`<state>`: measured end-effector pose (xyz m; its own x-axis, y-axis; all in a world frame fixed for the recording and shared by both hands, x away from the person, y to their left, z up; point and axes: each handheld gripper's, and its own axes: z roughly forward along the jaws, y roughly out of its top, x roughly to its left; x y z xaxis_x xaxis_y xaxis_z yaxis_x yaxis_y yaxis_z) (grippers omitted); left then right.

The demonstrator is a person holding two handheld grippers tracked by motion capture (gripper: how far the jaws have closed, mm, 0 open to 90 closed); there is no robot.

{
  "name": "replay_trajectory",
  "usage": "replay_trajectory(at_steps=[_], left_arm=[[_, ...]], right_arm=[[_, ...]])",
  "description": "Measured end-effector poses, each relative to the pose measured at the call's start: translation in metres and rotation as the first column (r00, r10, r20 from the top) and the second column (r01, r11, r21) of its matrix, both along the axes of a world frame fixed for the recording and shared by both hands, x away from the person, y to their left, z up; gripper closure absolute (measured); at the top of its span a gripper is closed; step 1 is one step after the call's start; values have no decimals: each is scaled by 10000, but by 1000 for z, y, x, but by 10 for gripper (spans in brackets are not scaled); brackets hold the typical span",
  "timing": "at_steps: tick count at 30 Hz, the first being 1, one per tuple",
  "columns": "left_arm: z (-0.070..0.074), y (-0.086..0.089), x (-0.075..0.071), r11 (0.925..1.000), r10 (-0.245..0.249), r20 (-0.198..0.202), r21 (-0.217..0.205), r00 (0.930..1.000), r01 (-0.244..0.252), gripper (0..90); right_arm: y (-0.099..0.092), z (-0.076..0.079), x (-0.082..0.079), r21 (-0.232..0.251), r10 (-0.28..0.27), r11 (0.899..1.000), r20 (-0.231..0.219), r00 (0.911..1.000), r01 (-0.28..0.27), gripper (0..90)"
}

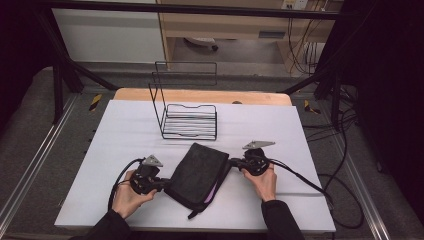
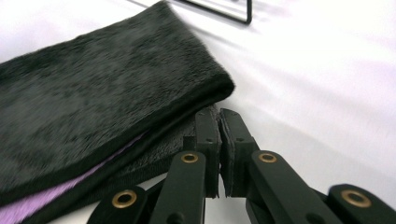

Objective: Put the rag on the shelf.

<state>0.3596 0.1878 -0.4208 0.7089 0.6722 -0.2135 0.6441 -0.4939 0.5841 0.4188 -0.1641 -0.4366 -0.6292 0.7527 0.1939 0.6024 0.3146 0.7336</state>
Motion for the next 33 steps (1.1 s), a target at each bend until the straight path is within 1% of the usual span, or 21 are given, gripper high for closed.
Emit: replay_trajectory(at_steps=[3, 4, 7, 8, 9, 11, 12, 13, 14, 15, 16, 18, 20, 22, 23, 24, 28, 29, 31, 32, 33], left_arm=[[-3, -2, -9, 9996, 103, -90, -247, 9999, -105, 848], [-4, -2, -12, 9996, 114, -57, -245, 9999, -116, 847], [-9, -5, -19, 9998, 161, 248, -95, 9996, -159, 841], [-9, -5, -20, 9998, 192, 333, -112, 9993, -188, 839], [-10, -4, -20, 9998, 162, 439, -115, 9989, -157, 835], [-11, -3, -21, 9999, 123, 581, -115, 9982, -117, 811], [-10, -2, -21, 9998, 161, 617, -147, 9980, -153, 793], [-8, -2, -21, 9998, 162, 697, -114, 9974, -155, 725], [-5, -1, -21, 9997, 215, 853, -80, 9961, -209, 725], [-3, 0, -21, 9995, 312, 1057, -136, 9939, -299, 643], [-1, 1, -20, 9990, 423, 1240, -209, 9914, -400, 643], [1, 3, -18, 9984, 530, 1408, -282, 9886, -495, 611], [-1, 2, -14, 9984, 525, 1239, -289, 9909, -493, 625], [-7, -1, -10, 9990, 442, 1116, -36, 9928, -440, 637], [-10, -2, -7, 9991, 414, 935, -31, 9948, -413, 646], [-13, -2, -6, 9994, 339, 748, -77, 9966, -334, 658], [-18, -2, -7, 9998, 145, 660, -133, 9977, -136, 695], [-18, -1, -7, 9997, 139, 519, -195, 9986, -129, 710], [-19, -1, -7, 9991, 234, 285, -361, 9993, -224, 754], [-19, -1, -7, 9990, 249, 206, -365, 9995, -242, 774], [-18, -1, -7, 9993, 240, 148, -304, 9996, -236, 795]], right_arm=[[9, 1, 12, -327, 67, 9994, 77, 9999, -64, 875], [12, -1, 16, -415, 78, 9991, 94, 9999, -74, 875], [22, -11, 24, -778, 143, 9969, 155, 9998, -131, 870], [23, -14, 24, -778, 124, 9969, 273, 9995, -103, 863], [23, -14, 23, -766, 140, 9970, 460, 9988, -104, 829], [22, -10, 16, -843, -34, 9964, 955, 9954, 114, 694], [21, -6, 10, -746, -35, 9971, 1118, 9937, 119, 615], [18, 1, -4, -527, 34, 9986, 1273, 9919, 33, 531], [18, 1, -4, -527, 34, 9986, 1273, 9919, 33, 531], [17, 7, -21, -190, 272, 9995, 1277, 9914, -249, 494], [17, 7, -21, -190, 272, 9995, 1277, 9914, -249, 494], [18, 9, -37, 202, 468, 9986, 1039, 9935, -492, 477], [20, 9, -51, 360, 635, 9971, 891, 9940, -670, 478], [23, 6, -62, 330, 838, 9957, 783, 9934, -866, 488], [25, 3, -65, 338, 876, 9954, 643, 9941, -899, 498], [27, 0, -68, 381, 937, 9947, 458, 9945, -955, 508], [36, -12, -74, 394, 1122, 9929, 24, 9937, -1122, 532], [38, -14, -75, 389, 1122, 9930, -130, 9936, -1117, 534], [44, -19, -78, 273, 1157, 9930, -259, 9930, -1150, 546], [47, -20, -79, 133, 1105, 9938, -147, 9938, -1103, 554], [48, -20, -81, 93, 1082, 9941, -178, 9940, -1080, 595]])
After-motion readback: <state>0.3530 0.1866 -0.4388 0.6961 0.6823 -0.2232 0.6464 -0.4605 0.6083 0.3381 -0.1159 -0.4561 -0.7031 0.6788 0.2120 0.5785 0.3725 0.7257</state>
